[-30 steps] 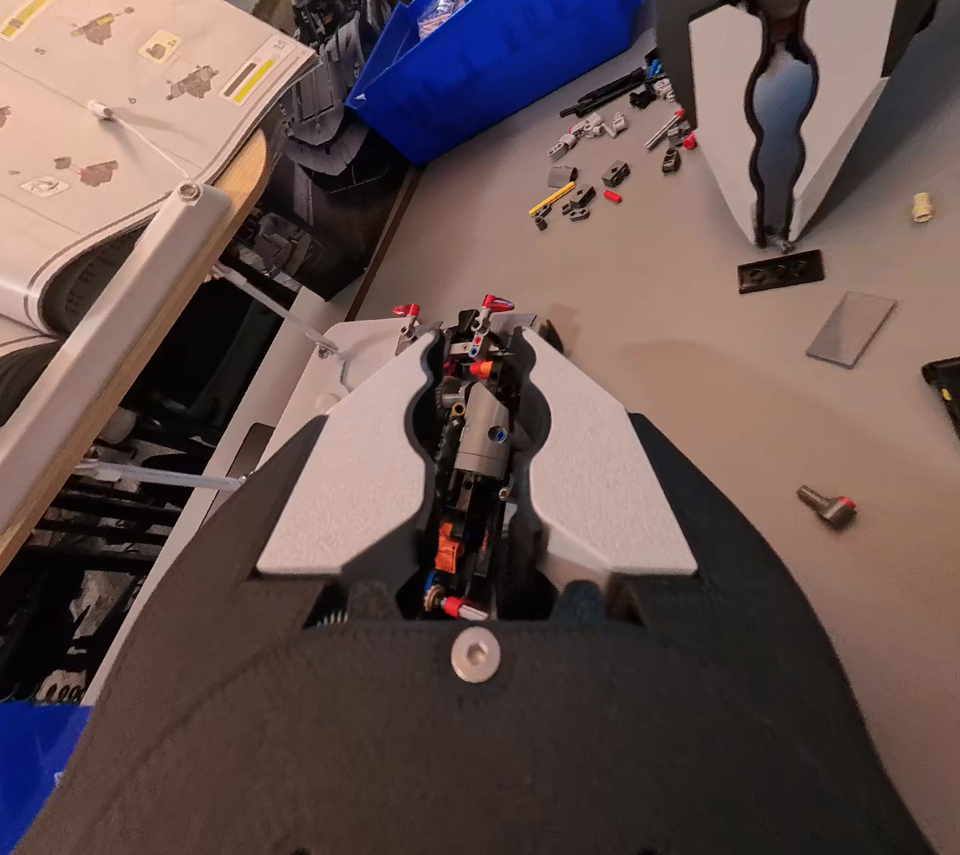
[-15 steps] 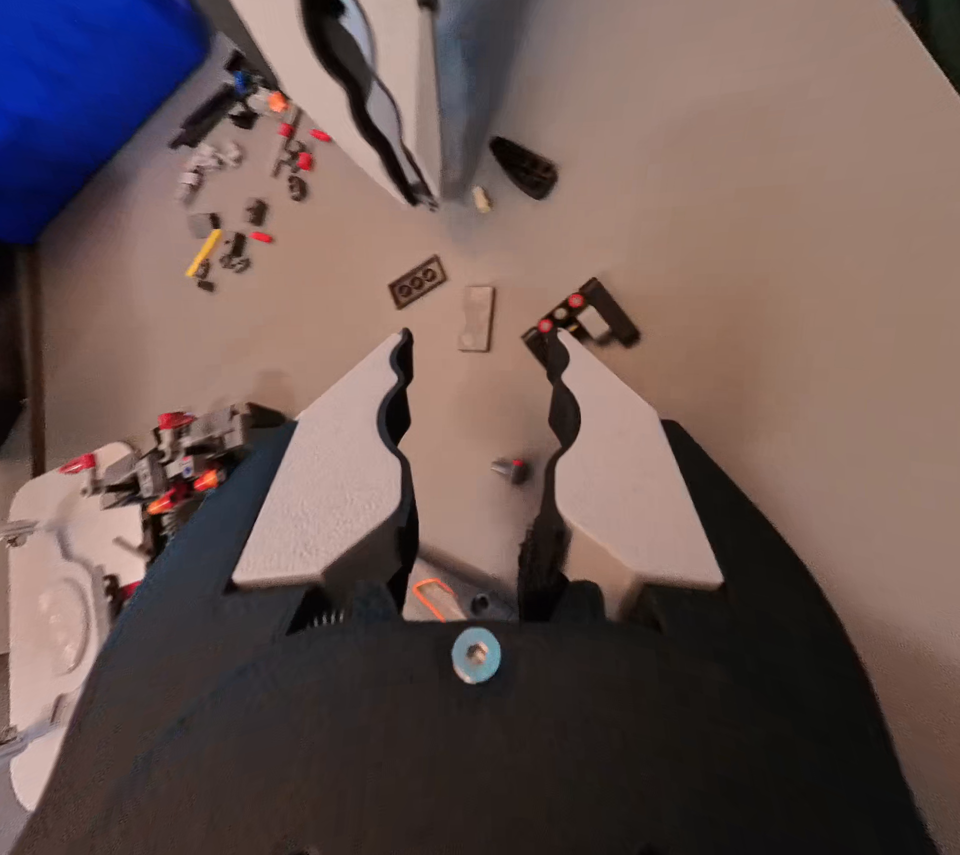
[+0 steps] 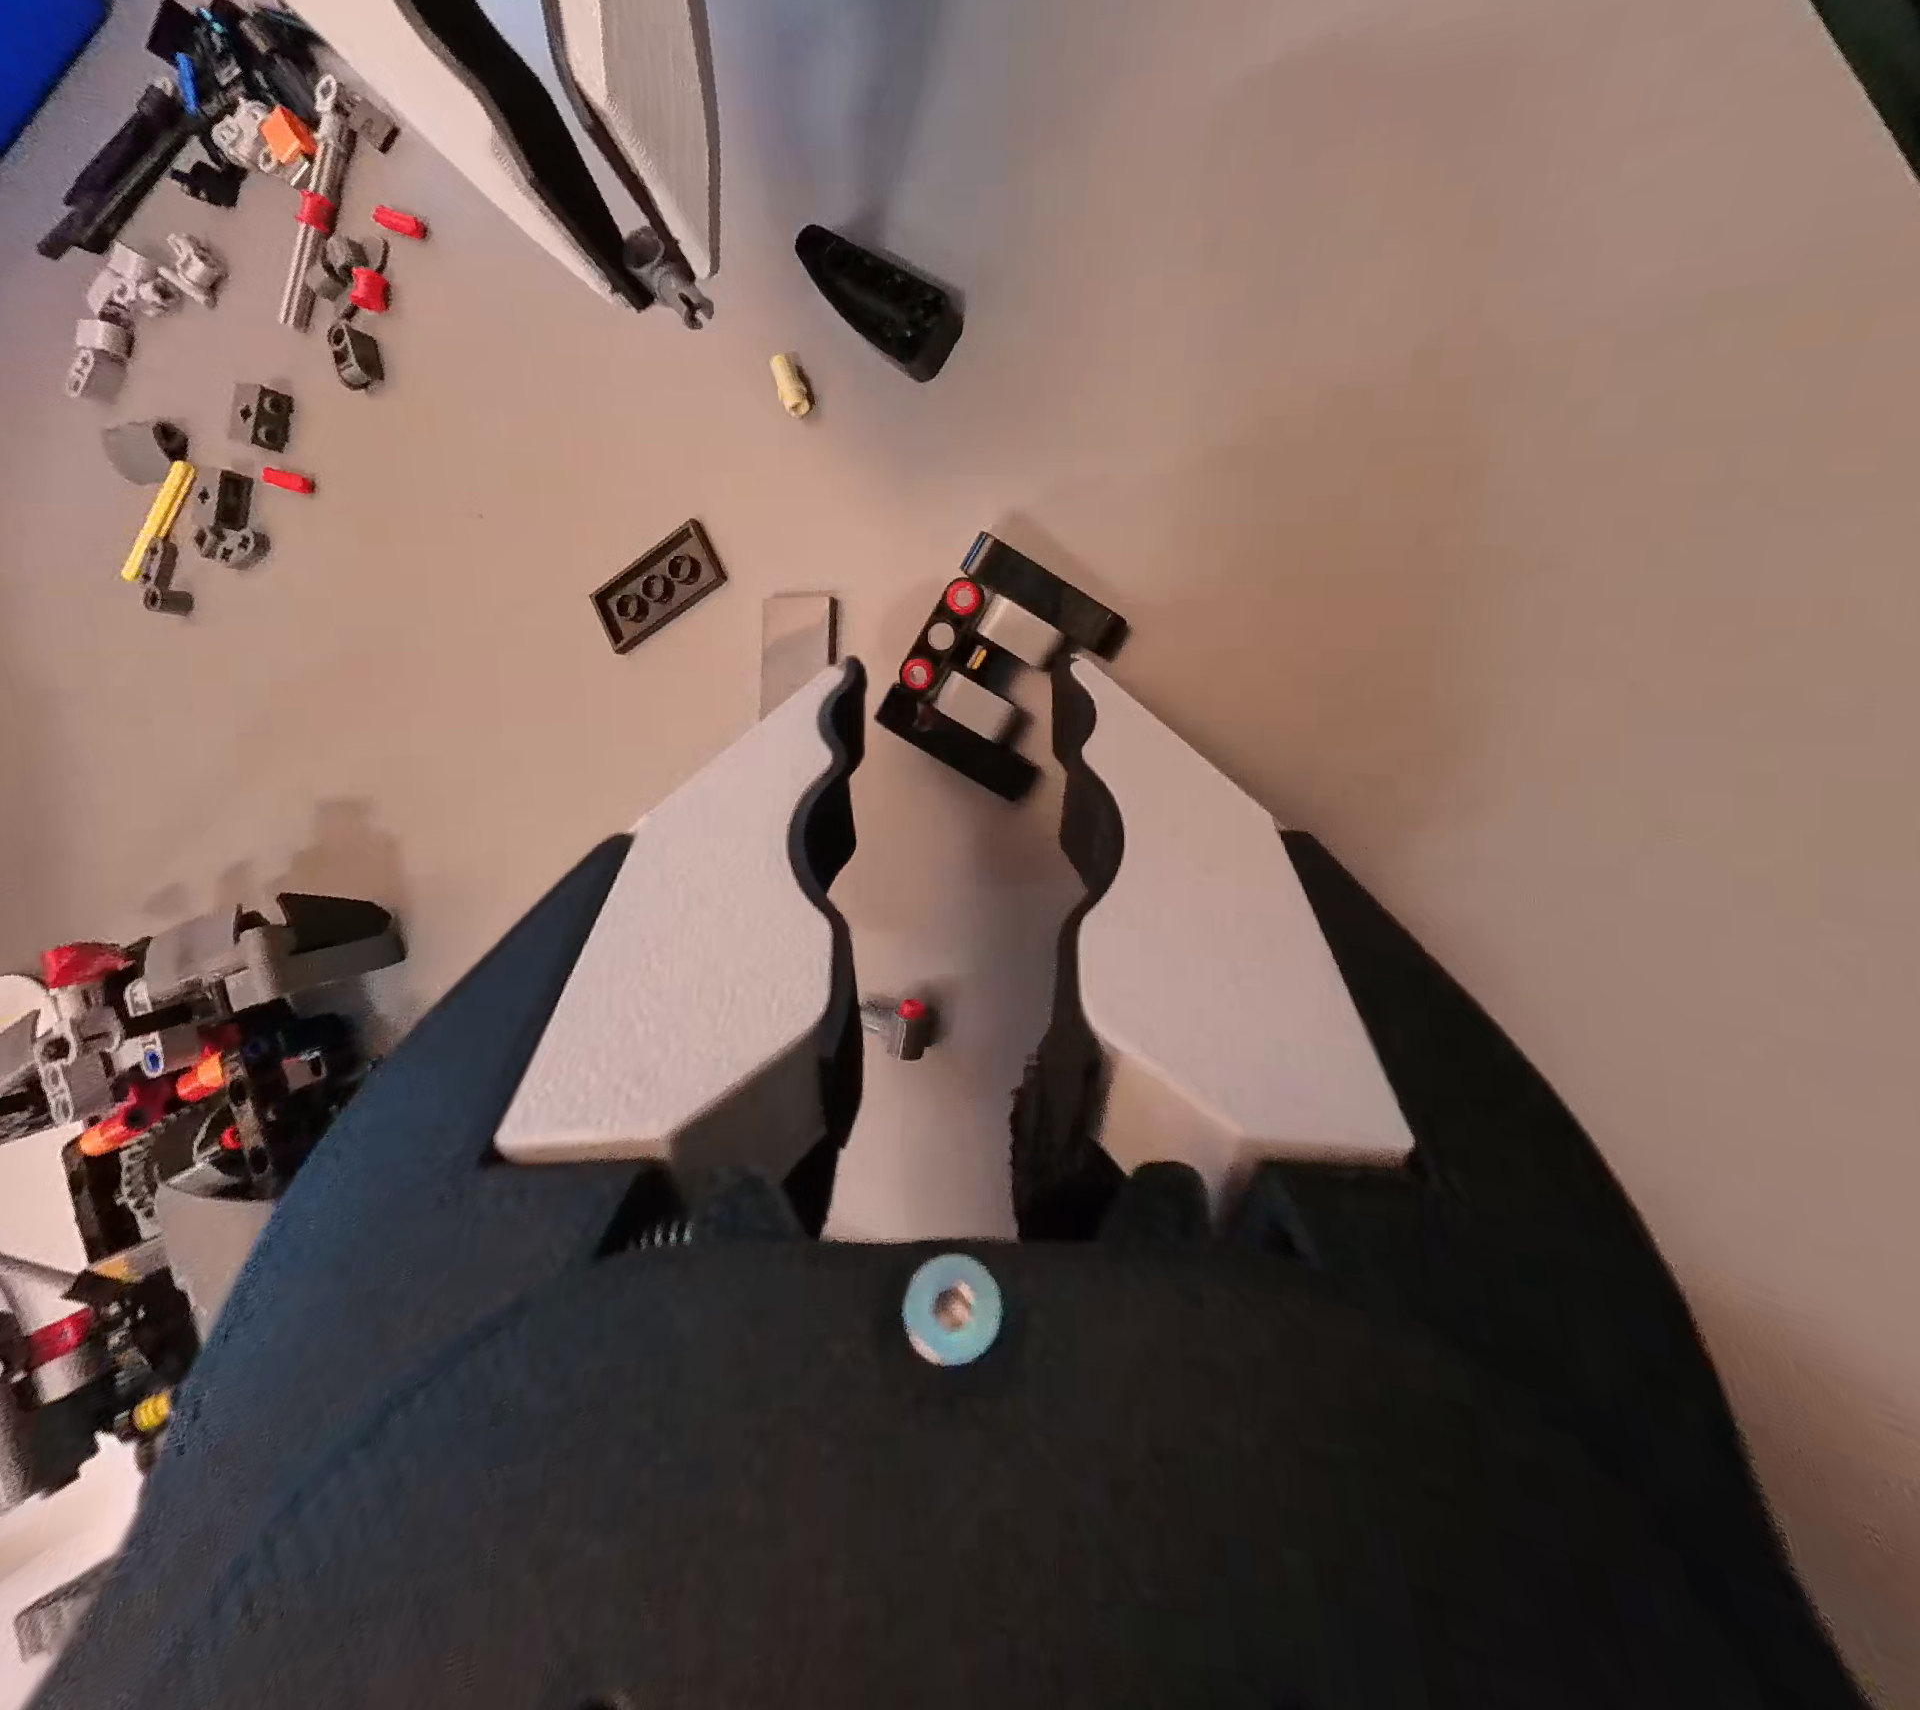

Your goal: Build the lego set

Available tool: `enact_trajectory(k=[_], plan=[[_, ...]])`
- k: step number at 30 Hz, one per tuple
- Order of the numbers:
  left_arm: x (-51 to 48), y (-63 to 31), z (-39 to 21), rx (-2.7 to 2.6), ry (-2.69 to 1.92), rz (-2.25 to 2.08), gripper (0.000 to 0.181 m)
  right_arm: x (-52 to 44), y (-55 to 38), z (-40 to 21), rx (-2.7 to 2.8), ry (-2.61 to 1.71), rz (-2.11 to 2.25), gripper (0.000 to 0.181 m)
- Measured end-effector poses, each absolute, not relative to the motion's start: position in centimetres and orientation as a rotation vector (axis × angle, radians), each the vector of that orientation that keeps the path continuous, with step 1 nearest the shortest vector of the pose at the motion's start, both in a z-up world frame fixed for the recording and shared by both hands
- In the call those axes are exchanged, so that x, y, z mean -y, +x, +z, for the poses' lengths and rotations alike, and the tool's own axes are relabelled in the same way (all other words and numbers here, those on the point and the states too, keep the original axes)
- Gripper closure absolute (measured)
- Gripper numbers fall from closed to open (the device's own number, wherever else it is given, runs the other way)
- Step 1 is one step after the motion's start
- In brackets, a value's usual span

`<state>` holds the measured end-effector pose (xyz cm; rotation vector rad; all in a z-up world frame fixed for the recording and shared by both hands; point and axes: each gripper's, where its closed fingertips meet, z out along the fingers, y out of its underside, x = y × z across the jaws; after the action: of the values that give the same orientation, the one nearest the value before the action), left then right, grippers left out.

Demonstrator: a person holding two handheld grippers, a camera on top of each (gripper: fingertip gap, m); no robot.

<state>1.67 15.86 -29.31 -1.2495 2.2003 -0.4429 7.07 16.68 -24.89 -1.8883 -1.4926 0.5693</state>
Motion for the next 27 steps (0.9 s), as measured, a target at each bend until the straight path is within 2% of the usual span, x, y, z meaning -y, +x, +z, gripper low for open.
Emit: enact_trajectory(k=[13, 19, 22, 27], plan=[[-15.3, 1.2, -29.1, -2.174, -1.296, -0.557, 0.136, -14.2, 6.0, -26.3, 1.402, -1.979, 0.489, 0.176], [-15.0, 2.0, -29.3, -2.169, -1.258, -0.555, 0.136, -13.6, 5.6, -27.0, 1.377, -2.021, 0.511, 0.175], [-14.9, 2.4, -29.4, -2.163, -1.261, -0.563, 0.145, -13.6, 5.2, -27.4, 1.338, -2.05, 0.506, 0.175], [-15.0, 2.8, -29.4, -2.132, -1.31, -0.567, 0.146, -14.3, 4.9, -28.3, 1.258, -2.084, 0.445, 0.176]])
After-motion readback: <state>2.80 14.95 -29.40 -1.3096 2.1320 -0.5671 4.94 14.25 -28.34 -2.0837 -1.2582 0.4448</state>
